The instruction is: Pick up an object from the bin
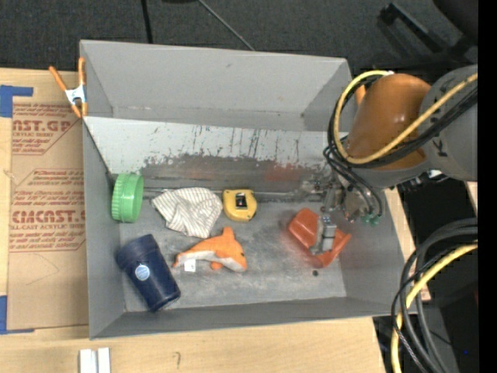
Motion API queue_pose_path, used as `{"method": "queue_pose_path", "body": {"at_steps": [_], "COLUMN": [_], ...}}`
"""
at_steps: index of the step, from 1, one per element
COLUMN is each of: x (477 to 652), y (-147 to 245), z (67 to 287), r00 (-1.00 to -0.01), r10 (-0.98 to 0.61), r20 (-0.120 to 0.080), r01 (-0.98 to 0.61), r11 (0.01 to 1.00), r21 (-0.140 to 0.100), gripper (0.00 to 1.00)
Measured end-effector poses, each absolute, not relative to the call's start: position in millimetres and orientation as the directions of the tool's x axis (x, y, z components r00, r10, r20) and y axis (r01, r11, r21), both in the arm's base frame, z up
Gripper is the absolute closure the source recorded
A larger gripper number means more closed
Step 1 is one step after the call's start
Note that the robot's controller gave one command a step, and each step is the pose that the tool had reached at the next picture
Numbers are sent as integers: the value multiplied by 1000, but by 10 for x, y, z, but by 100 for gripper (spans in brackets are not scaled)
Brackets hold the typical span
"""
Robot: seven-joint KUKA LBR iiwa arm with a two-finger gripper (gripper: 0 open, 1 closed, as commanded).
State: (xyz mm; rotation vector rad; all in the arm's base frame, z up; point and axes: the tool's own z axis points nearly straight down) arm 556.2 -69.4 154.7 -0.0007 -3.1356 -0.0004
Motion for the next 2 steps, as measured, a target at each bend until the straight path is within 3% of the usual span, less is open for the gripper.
{"method": "queue_pose_path", "body": {"at_steps": [1,2], "x": [5581,5579], "y": [-691,-951], "z": [1593,1081], "r00": [-1000,-968], "r10": [-1,252], "r20": [-2,-10], "r01": [-1,252], "r11": [1000,968], "r21": [-1,3], "gripper": [0,0]}}
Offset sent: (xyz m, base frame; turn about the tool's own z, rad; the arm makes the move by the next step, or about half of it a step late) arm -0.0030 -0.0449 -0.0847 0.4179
